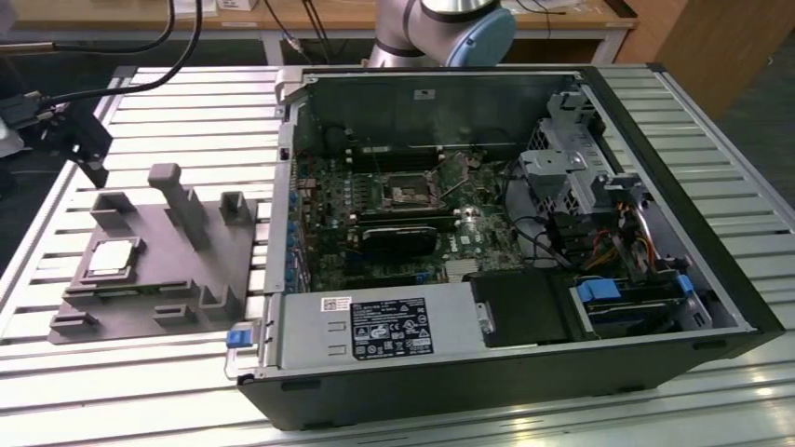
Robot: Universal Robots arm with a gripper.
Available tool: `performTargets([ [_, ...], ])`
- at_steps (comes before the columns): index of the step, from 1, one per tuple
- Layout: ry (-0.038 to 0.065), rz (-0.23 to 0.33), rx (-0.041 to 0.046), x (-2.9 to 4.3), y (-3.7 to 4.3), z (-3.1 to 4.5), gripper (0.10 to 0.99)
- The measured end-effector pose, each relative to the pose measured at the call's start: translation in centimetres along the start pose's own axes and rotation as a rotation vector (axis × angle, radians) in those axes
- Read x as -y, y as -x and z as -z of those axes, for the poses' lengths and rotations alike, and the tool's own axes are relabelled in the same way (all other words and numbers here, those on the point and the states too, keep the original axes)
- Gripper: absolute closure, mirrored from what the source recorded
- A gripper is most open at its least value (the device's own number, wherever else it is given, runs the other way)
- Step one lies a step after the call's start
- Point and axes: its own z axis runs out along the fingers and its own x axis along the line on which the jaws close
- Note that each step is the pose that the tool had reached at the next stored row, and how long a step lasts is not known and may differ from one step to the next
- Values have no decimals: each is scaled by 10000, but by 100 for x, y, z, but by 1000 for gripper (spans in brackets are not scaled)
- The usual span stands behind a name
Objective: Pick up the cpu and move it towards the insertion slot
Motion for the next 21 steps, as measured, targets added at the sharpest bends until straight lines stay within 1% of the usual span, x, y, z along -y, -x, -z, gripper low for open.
performTargets([
  [21,0,0,0,5,-1,-142,98],
])
